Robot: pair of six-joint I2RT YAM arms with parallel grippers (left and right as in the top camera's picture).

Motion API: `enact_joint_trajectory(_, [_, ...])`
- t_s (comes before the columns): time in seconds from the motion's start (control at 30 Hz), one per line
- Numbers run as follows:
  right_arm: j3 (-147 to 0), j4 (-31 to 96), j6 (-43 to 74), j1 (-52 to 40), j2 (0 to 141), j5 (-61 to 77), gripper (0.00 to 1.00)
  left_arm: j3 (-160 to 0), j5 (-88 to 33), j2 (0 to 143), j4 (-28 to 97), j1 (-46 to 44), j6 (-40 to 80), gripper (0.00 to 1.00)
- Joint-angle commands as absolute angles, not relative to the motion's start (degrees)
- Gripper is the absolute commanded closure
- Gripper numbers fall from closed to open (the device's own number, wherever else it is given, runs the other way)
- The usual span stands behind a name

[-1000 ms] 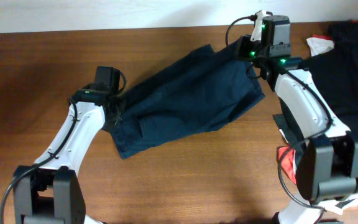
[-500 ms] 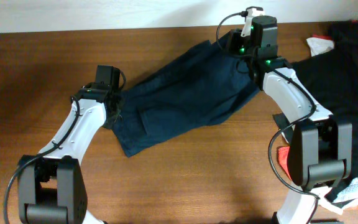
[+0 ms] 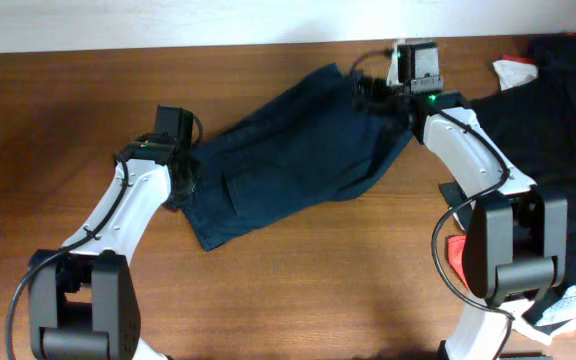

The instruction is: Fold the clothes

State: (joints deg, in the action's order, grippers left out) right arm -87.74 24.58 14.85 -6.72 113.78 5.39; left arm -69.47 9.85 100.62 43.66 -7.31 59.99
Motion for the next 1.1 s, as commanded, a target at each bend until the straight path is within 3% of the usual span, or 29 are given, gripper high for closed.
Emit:
enact_joint_trajectory(0.0, [-88.3, 34.2, 15.0, -5.6, 114.5, 4.5, 0.01, -67.5, 5.7, 101.4, 44.6, -7.2, 56.6, 0.33])
enact_joint_trajectory(0.1, [-88.3, 40.6, 15.0, -5.5, 114.5, 4.1, 0.01, -64.3, 2.7, 101.4, 43.5, -7.2, 56.6, 0.26])
enact_joint_trajectory(0.27, [-88.3, 45.4, 15.0, -5.5, 114.4, 1.9, 0.01, -58.4, -6.5, 101.4, 33.9, -7.2, 48.7, 0.24])
enact_joint_trajectory(0.5, [-88.4, 50.3, 15.5, -3.4, 113.9, 1.2, 0.01, -54.6, -5.6, 101.4, 30.5, -7.4, 48.3, 0.18])
enact_joint_trajectory(0.77, [-88.4, 56.7, 15.4, 1.0, 112.0, 1.3, 0.01, -53.6, -4.8, 101.4, 31.7, -7.3, 47.9, 0.18])
enact_joint_trajectory(0.87, [-88.4, 58.8, 14.8, 1.4, 111.2, 1.3, 0.01, -53.6, -4.4, 101.4, 33.9, -7.3, 47.9, 0.29])
enact_joint_trajectory(1.0, [-88.4, 59.9, 14.8, 1.4, 110.7, 1.3, 0.01, -53.6, -0.6, 101.4, 37.2, -7.3, 47.9, 0.28])
enact_joint_trajectory(1.07, [-88.4, 60.4, 14.8, 1.4, 110.7, 1.3, 0.01, -53.6, -0.6, 101.4, 37.1, -7.3, 47.9, 0.23])
